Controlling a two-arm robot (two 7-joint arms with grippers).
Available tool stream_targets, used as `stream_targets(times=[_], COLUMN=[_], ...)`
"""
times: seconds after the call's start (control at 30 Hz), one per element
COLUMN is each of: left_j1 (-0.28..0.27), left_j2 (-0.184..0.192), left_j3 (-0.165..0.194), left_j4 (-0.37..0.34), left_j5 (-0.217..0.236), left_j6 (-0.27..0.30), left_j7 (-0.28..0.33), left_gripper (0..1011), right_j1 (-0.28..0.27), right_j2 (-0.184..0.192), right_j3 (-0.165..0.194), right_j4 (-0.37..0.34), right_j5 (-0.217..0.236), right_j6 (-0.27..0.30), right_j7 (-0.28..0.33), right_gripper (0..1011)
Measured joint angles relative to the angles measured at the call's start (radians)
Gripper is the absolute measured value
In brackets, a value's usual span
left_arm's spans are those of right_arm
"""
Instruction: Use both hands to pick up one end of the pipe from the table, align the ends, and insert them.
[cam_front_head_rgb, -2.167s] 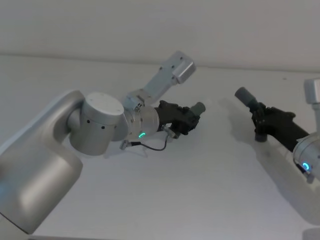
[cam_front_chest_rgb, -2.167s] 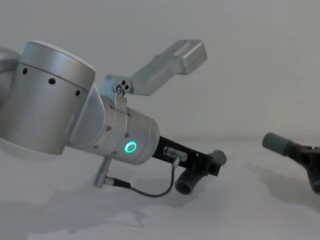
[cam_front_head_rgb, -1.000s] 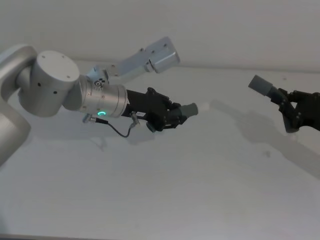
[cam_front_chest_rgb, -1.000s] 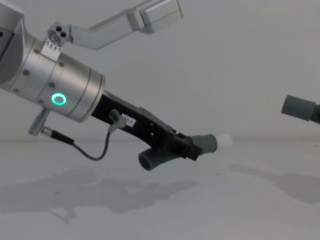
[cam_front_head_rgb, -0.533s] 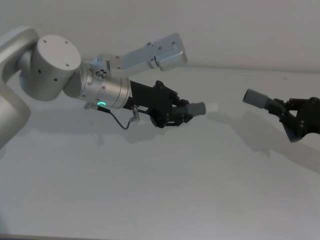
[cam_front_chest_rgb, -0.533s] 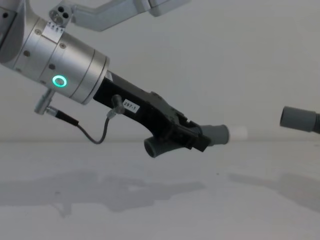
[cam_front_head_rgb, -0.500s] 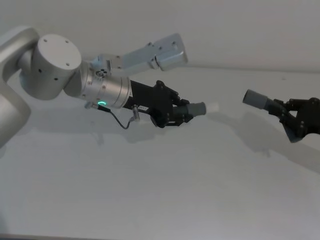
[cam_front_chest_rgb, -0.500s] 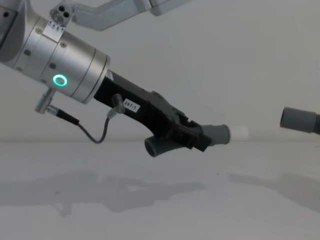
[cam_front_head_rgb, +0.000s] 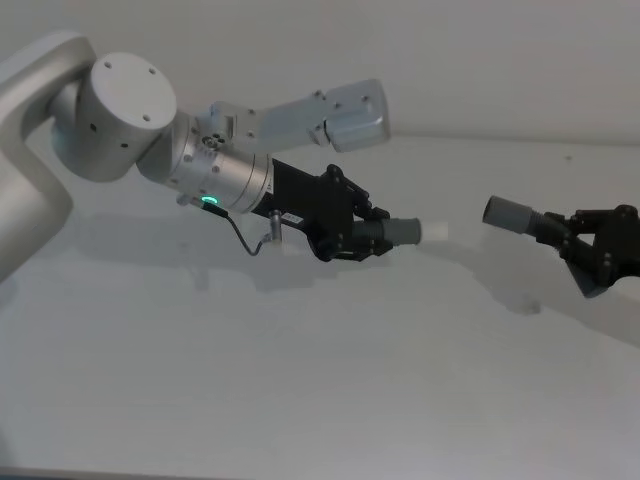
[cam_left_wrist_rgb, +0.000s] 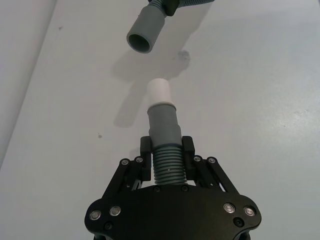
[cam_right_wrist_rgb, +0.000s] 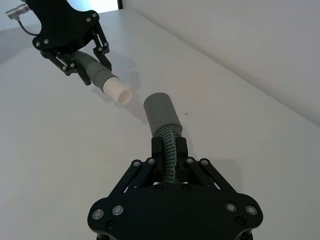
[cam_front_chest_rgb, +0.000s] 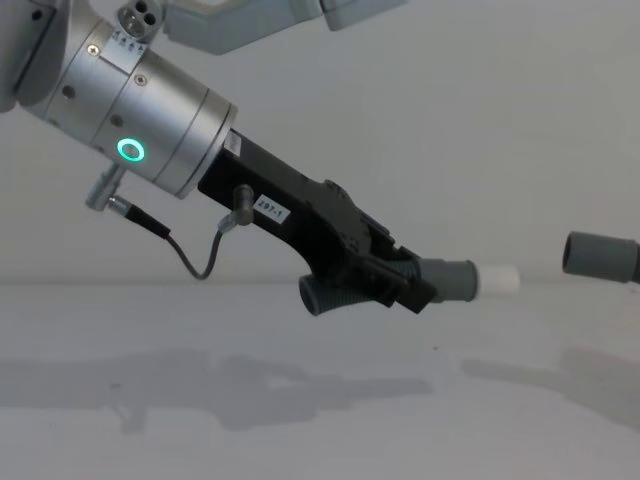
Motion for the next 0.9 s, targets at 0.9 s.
stream_targets(times=[0.9], left_j1=[-0.032], left_j2=[-0.001], left_j3=[0.032], left_j4=[0.018], left_j5=[0.009], left_j6=[-0.022], left_j7=[-0.037], left_gripper=[348], right_j1=[0.007], right_j2=[0.014], right_j3=[-0.018], right_j4=[0.004], right_j5=[0.011], right_j6=[0.016], right_j7=[0.019], right_gripper=[156])
